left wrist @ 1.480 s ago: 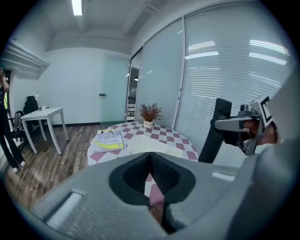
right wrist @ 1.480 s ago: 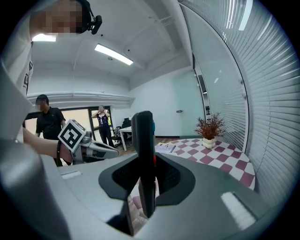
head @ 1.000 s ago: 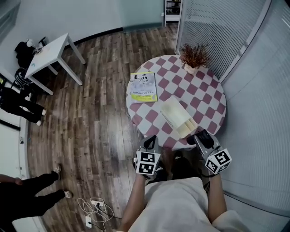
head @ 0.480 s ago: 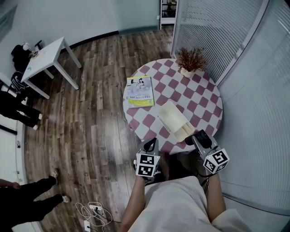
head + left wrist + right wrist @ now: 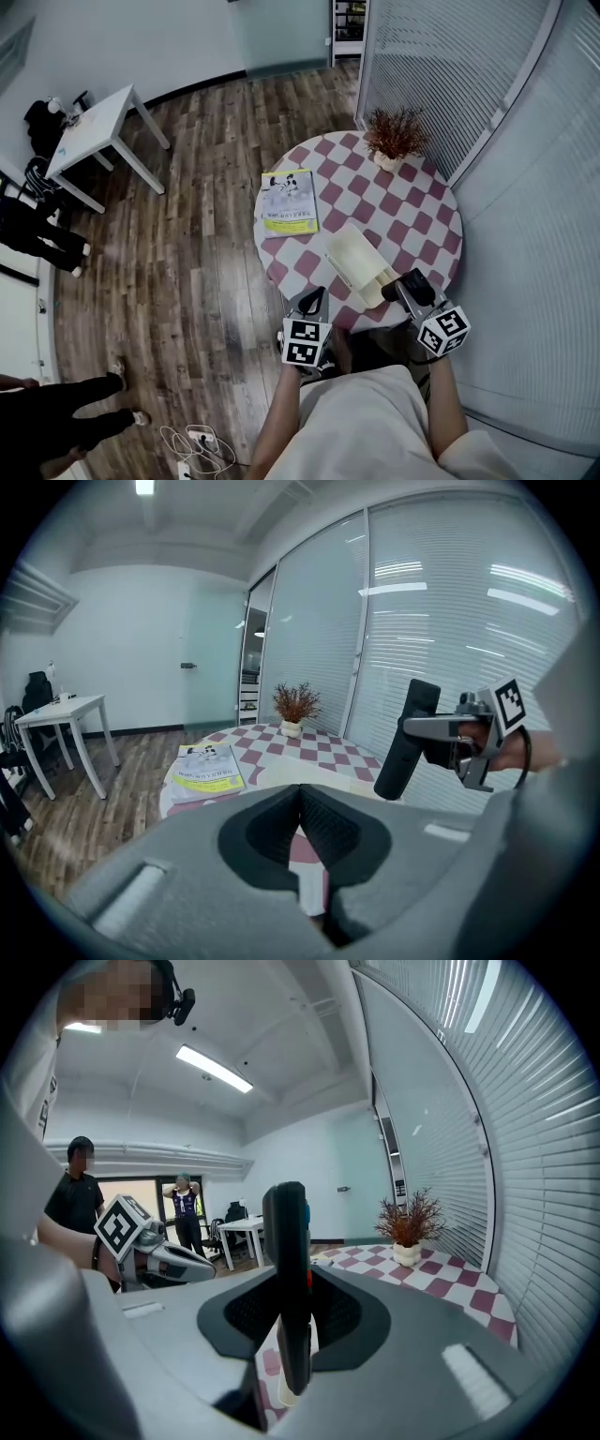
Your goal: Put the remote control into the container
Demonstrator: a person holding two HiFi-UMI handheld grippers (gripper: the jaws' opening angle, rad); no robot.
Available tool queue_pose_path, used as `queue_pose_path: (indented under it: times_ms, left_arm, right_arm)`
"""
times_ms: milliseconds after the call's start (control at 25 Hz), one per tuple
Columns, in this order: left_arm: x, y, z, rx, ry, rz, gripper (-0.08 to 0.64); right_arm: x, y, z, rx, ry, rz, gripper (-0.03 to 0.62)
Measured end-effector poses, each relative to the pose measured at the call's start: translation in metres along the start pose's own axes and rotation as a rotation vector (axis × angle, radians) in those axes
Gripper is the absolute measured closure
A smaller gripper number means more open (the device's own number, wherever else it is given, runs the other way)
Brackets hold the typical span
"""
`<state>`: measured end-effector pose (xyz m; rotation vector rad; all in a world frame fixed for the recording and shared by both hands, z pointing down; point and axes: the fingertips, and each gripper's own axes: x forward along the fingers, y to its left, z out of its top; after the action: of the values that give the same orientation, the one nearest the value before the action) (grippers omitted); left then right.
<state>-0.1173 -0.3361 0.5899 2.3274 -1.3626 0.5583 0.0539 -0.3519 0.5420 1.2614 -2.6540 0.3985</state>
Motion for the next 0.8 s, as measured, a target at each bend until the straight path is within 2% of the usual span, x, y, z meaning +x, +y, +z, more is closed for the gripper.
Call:
queue_pose_path:
  times_ms: [480, 800]
  left_arm:
    - [0.039, -0.003, 0.013, -0.002, 0.032, -0.022, 0.554]
    - [0.057, -0.003, 0.018, 0.013, 0.054, -0.026, 0.554]
  right_arm:
    - [0.034, -0.031, -0.022, 0.029, 0.037, -0.004, 0.511]
    - [0.051, -0.043, -0.044, -0.001, 0.070, -0.002, 0.512]
